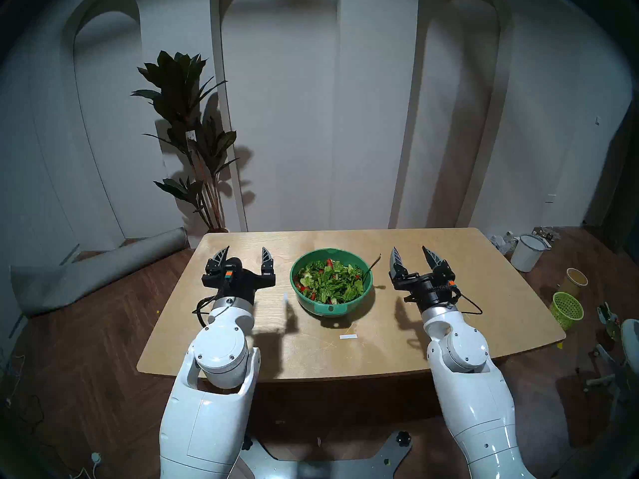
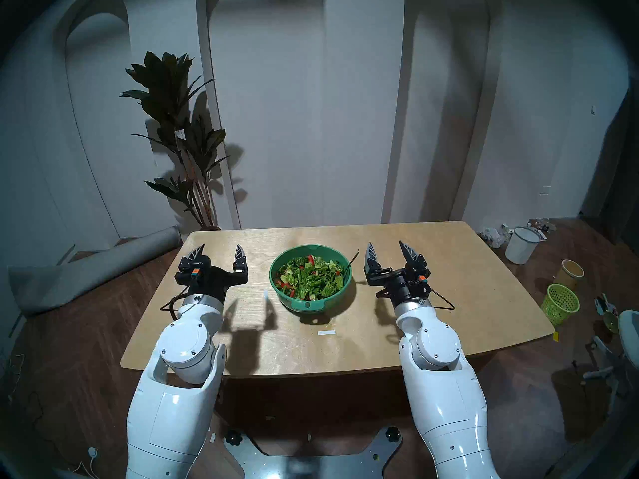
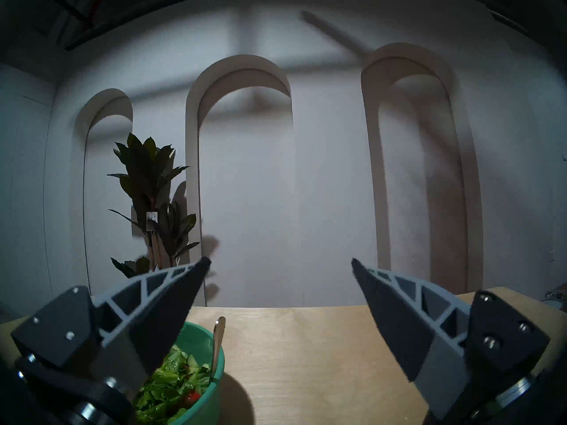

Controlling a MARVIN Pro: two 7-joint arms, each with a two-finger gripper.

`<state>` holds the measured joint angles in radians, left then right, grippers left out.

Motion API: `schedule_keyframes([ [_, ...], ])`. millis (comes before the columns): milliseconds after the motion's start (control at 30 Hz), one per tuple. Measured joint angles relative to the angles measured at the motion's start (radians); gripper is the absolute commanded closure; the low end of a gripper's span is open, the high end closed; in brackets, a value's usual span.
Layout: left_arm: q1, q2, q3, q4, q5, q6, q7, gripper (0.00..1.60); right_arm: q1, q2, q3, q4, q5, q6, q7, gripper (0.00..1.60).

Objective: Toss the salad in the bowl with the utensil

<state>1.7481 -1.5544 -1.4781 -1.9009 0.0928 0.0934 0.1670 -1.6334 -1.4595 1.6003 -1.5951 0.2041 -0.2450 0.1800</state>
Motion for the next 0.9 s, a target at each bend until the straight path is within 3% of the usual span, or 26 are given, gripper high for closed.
schedule_keyframes([
  [367,0.007,-0.001,0.008,-0.007,0.004,0.001,0.016,0.00,0.051,0.001,-0.032,0.106,-0.041,-0.009,-0.022,0.00],
  [767,0.015,-0.001,-0.003,-0.011,0.004,0.001,0.030,0.00,0.117,-0.005,-0.068,0.166,-0.063,-0.006,-0.025,0.00],
  [900,0.015,-0.001,-0.008,-0.011,0.004,0.002,0.031,0.00,0.131,-0.009,-0.080,0.169,-0.075,0.026,-0.039,0.00],
])
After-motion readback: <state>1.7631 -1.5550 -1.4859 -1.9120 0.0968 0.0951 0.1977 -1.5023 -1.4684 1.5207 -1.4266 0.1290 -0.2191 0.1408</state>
